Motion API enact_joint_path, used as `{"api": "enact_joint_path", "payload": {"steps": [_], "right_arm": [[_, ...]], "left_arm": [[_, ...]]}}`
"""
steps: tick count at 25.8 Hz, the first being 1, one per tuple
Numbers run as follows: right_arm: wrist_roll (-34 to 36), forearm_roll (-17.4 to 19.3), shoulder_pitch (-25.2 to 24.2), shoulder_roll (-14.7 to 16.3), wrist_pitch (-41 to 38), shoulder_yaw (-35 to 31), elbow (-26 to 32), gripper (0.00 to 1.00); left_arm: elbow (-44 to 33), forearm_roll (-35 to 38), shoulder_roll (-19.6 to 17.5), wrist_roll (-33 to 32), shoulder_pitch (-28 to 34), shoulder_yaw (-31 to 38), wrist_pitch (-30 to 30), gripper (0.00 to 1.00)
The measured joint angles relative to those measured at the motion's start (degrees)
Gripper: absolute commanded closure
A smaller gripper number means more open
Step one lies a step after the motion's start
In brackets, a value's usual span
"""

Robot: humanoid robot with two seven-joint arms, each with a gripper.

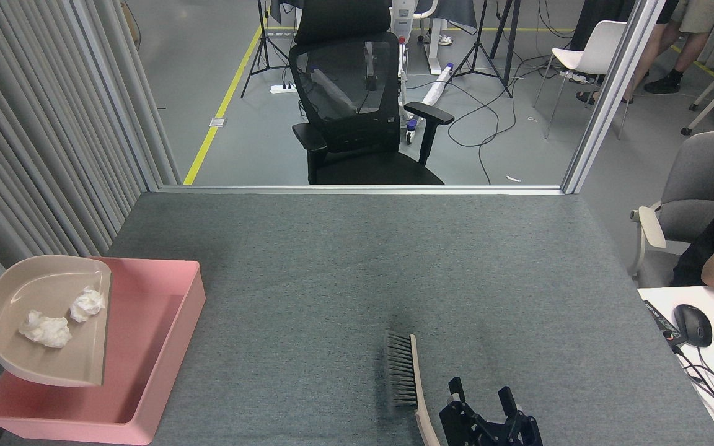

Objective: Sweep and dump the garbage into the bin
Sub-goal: 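Lift the dustpan over the pink bin and tip it with the left gripper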

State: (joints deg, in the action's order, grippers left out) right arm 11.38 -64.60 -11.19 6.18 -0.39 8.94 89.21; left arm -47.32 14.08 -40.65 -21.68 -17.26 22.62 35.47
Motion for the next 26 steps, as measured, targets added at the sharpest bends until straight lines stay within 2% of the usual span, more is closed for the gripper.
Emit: {"api": "enact_joint_path", "payload": {"steps": [4,10,15,17,21,26], "right_arm": [[0.2,0.1,-0.1,0.1,-0.2,-0.1,0.0,0.02],[0.3,0.2,-0.4,0.1,-0.2,-0.4,0.0,0.02],[0.4,0.3,-0.7,0.0,-0.2,-0.7,0.0,0.02],[0.4,0.3,-0.7,-0.1,0.5,-1.2,0.0,0.02],[0.4,0.3,-0.8,0.0,1.2,-1.9,0.0,0.02],[0.6,0.4,-0.8,0.1,1.4,-2.1,0.0,0.02]], "left_arm": [[-2.6,2.8,0.2,1.5,-0.1,0.3,0.5,0.81],[-6.8,10.8,1.2,3.4,-0.3,1.5,0.8,0.81],[-7.8,11.6,1.4,2.4,-1.2,2.3,-0.1,0.81],[-7.4,9.5,1.3,1.0,-2.1,3.3,-2.2,0.81],[-7.0,-0.7,0.9,-3.5,-3.7,4.4,-10.0,0.81],[-12.5,-15.1,1.2,-7.0,-3.9,4.6,-21.1,0.81]]}}
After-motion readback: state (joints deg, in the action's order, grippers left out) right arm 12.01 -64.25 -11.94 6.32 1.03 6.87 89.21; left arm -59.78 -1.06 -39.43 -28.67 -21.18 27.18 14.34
